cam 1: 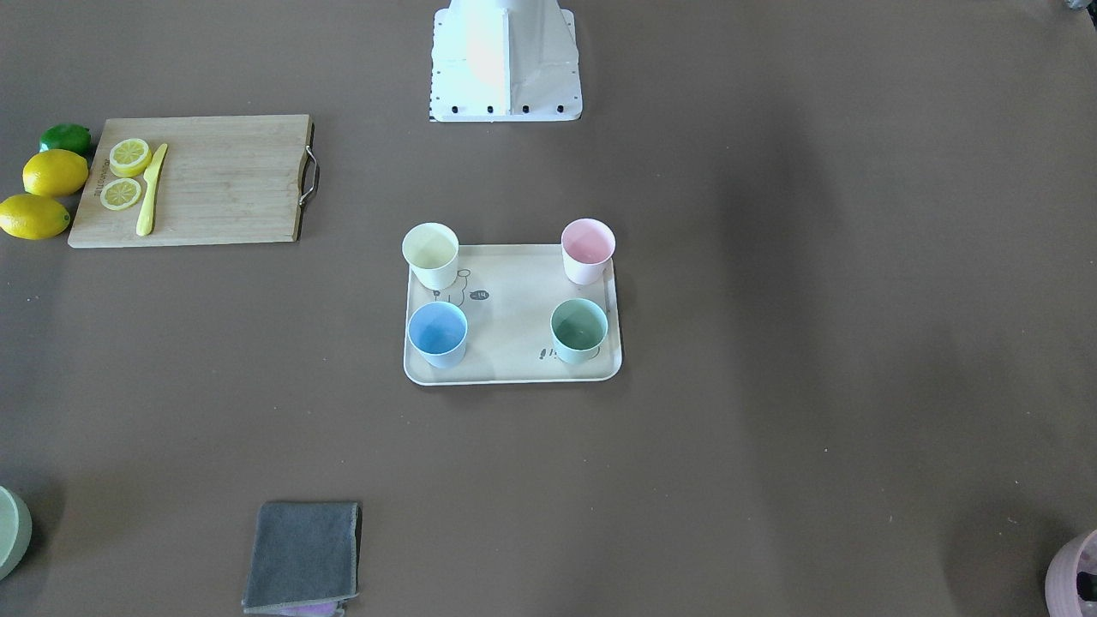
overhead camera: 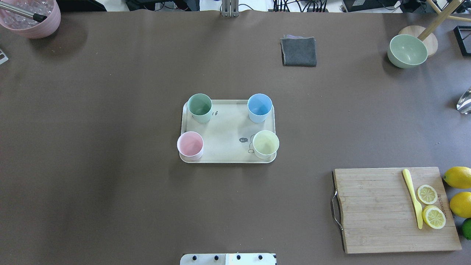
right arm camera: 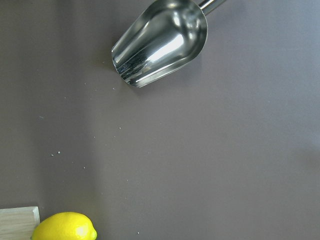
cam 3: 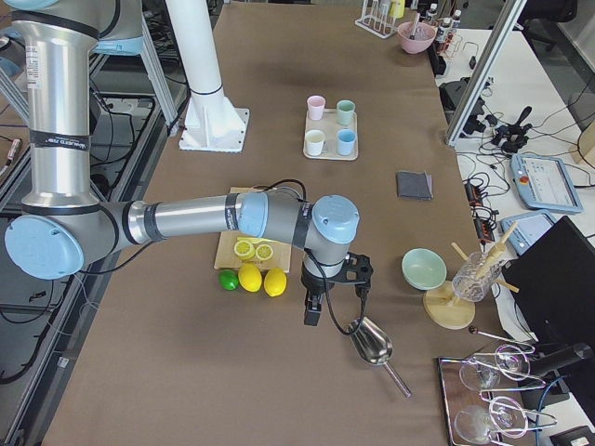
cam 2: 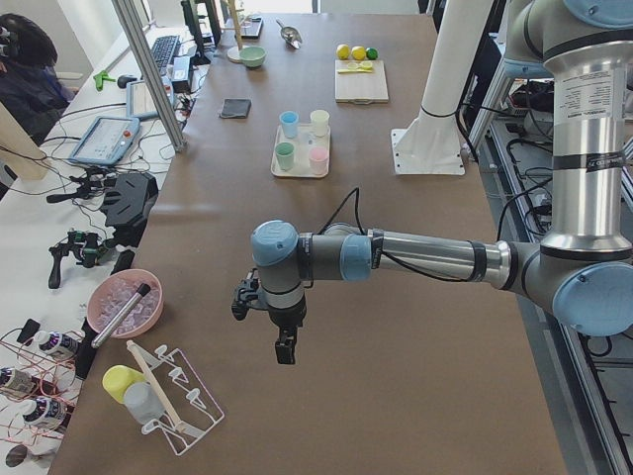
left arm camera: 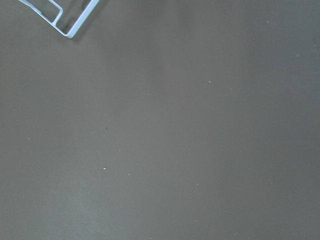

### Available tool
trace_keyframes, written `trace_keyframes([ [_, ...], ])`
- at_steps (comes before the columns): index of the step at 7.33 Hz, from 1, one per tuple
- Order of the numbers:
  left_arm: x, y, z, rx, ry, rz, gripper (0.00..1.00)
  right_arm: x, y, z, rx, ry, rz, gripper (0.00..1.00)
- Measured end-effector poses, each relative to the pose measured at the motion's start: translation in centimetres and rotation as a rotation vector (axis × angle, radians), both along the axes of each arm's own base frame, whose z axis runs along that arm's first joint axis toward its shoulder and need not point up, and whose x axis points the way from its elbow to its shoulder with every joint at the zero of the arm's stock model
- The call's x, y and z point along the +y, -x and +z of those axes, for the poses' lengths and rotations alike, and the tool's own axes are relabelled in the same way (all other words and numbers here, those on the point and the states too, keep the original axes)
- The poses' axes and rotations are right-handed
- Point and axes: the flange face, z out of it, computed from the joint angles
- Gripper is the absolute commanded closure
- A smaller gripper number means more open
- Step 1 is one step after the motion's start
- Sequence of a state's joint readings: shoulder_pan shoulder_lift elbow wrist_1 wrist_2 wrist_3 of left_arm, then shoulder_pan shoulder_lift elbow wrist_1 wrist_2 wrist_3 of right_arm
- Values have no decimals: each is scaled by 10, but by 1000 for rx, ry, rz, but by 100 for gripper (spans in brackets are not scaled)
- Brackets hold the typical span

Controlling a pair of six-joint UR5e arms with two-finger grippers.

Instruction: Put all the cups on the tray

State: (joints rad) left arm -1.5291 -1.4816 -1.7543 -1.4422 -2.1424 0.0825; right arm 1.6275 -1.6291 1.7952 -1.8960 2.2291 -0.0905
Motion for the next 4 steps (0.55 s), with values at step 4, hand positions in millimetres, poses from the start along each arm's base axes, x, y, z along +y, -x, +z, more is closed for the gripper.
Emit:
trace_keyframes([
  [4, 3, -8, 0, 104, 24, -6, 2, -1, 0, -1, -1, -2, 1, 0],
])
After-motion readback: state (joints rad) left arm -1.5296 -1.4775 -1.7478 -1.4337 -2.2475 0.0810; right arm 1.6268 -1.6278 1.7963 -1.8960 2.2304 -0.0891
